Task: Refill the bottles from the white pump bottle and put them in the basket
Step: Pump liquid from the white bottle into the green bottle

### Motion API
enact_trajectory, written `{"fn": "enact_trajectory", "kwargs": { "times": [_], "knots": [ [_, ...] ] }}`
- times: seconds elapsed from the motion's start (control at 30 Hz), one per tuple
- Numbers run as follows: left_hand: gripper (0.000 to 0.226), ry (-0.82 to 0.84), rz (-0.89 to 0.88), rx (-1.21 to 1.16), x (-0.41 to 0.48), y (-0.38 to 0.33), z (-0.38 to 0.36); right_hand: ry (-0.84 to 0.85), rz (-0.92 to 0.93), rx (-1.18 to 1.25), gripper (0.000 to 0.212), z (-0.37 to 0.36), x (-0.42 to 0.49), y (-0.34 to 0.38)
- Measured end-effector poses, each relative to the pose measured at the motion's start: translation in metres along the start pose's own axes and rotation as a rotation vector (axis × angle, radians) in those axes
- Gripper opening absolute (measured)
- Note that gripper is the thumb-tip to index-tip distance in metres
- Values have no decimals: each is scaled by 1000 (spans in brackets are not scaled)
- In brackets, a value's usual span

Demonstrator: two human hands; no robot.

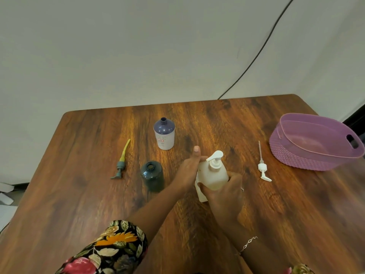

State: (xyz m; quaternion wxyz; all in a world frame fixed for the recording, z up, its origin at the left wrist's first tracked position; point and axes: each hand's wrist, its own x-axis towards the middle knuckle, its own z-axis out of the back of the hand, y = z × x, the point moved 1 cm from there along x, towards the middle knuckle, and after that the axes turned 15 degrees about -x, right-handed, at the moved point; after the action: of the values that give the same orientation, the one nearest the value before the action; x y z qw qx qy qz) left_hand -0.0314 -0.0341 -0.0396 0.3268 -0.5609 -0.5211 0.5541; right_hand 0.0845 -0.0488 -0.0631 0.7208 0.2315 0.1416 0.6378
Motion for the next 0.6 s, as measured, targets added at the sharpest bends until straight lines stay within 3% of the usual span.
{"fn": "enact_trajectory", "kwargs": {
  "times": [0.33, 0.47, 0.6],
  "knots": [
    [68, -49, -128, -25, -1, 16, 0, 142, 87, 15, 88, 1, 4, -6],
    [78, -132, -431, 113, -10, 6, 2, 259, 172, 88, 94, 6, 8, -12],
    [61, -191, -765, 262, -25, -16, 6, 326, 297, 104, 98, 23, 17, -15]
  ]
}}
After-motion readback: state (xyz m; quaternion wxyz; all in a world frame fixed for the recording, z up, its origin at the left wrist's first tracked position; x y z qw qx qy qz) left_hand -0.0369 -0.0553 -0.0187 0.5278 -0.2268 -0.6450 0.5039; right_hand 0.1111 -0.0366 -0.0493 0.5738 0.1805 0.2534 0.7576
